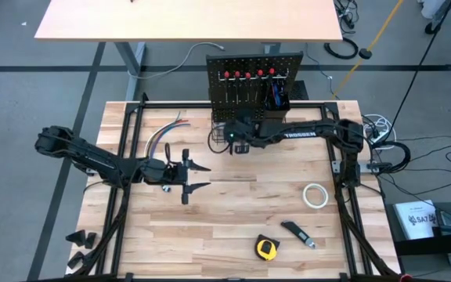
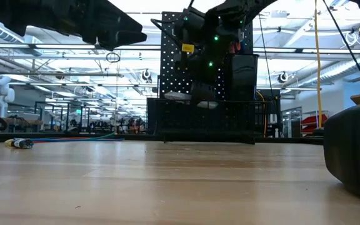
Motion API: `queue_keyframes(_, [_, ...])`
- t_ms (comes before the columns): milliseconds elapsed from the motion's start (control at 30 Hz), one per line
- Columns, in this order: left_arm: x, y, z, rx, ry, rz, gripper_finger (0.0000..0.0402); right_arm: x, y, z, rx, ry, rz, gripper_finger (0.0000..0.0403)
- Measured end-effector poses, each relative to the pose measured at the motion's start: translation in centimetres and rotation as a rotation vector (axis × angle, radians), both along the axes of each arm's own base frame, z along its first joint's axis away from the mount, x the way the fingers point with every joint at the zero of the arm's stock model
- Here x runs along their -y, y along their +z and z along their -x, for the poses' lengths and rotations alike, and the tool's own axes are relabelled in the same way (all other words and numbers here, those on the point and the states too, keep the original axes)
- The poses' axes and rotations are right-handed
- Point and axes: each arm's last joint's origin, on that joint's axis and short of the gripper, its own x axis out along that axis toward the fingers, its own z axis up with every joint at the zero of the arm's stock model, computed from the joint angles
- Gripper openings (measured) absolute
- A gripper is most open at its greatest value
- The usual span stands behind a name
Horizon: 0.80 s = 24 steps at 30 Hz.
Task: Hang tools onto peg board
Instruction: Put the silver cutter knife into the wire basket bin on the pegboard, then put the black cutter knife into the wire basket bin on the pegboard
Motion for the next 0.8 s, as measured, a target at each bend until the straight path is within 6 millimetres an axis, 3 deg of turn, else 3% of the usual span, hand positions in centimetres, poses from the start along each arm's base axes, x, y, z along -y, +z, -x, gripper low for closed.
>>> queue_keyframes(100, [0.0,0.0,0.0,0.000,0.000,0.001,0.0217,0.5,0.0,0.1,0.030,-0.019,-0.034,0.0134])
queue_keyframes(267, [0.0,0.0,0.0,-0.002,0.000,0.000,0.0217,0.5,0.0,0.0,0.035,-0.025,-0.031,0.0217])
queue_keyframes(400, [0.0,0.0,0.0,-0.003,0.000,0.000,0.0217,0.5,0.1,0.0,0.033,-0.027,-0.022,0.0255])
queue_keyframes(633, [0.0,-0.1,0.0,-0.005,0.000,0.000,0.0217,0.4,0.1,0.0,0.018,-0.019,-0.007,0.0259])
queue_keyframes(800, [0.0,-0.1,0.0,-0.005,0.000,0.000,0.0217,-0.8,0.7,0.1,0.007,-0.006,0.029,0.0252])
